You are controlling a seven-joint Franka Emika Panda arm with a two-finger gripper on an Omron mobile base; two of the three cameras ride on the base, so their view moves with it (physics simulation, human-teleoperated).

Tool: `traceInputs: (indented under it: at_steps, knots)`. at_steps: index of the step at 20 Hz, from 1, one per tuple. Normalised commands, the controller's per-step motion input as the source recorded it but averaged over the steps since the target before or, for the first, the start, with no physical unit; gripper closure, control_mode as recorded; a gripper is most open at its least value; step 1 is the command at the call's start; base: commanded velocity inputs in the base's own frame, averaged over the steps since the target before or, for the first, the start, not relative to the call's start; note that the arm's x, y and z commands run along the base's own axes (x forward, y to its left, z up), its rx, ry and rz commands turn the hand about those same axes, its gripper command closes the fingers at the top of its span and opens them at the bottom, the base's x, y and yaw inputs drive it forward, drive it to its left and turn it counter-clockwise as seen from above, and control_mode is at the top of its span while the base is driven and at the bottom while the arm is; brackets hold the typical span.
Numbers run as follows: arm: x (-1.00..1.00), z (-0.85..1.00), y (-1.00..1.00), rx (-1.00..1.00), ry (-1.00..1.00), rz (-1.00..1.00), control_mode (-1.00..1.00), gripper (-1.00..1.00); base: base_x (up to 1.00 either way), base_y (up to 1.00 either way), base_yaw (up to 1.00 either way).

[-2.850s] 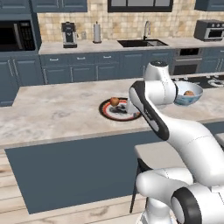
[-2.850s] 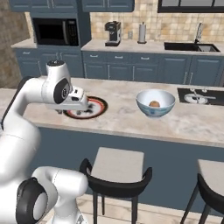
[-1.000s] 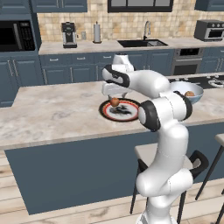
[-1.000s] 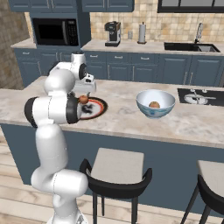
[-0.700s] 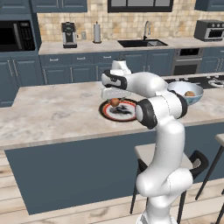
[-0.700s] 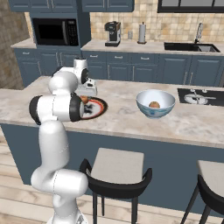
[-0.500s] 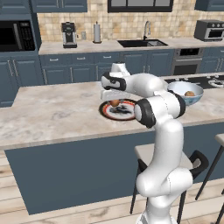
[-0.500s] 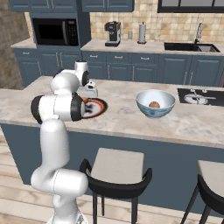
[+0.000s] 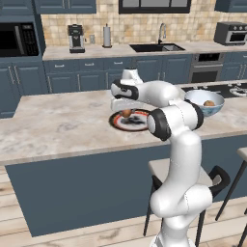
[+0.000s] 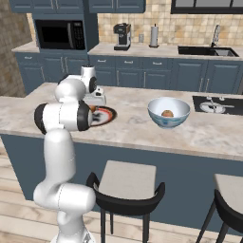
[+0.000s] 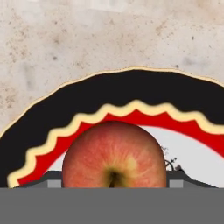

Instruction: Take the fruits from the plate on the dining counter and place two fruits in each bowl.

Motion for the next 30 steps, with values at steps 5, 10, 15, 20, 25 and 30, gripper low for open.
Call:
traceInputs:
  at_steps: [5,10,15,20,25,30]
  knots:
    - [-0.32,0.17,-0.14,0.0,-0.04,0.0,-1.0,1.0,0.0,0.0,0.0]
    - [-0.78,0.82,-0.22,0.0,-0.07,0.0,-1.0,1.0,0.0,0.0,0.0]
    - [-0.7,0.8,-0.13,0.0,0.0,0.0,-1.0,1.0,0.0,0.0,0.0]
    - [-0.89,0.35,-0.37,0.0,0.0,0.0,-1.0,1.0,0.0,0.0,0.0]
    - [-0.92,0.13,-0.35,0.0,0.0,-0.03,-1.0,1.0,0.0,0.0,0.0]
    - [-0.53,0.01,-0.04,0.0,-0.05,0.0,-1.0,1.0,0.0,0.0,0.0]
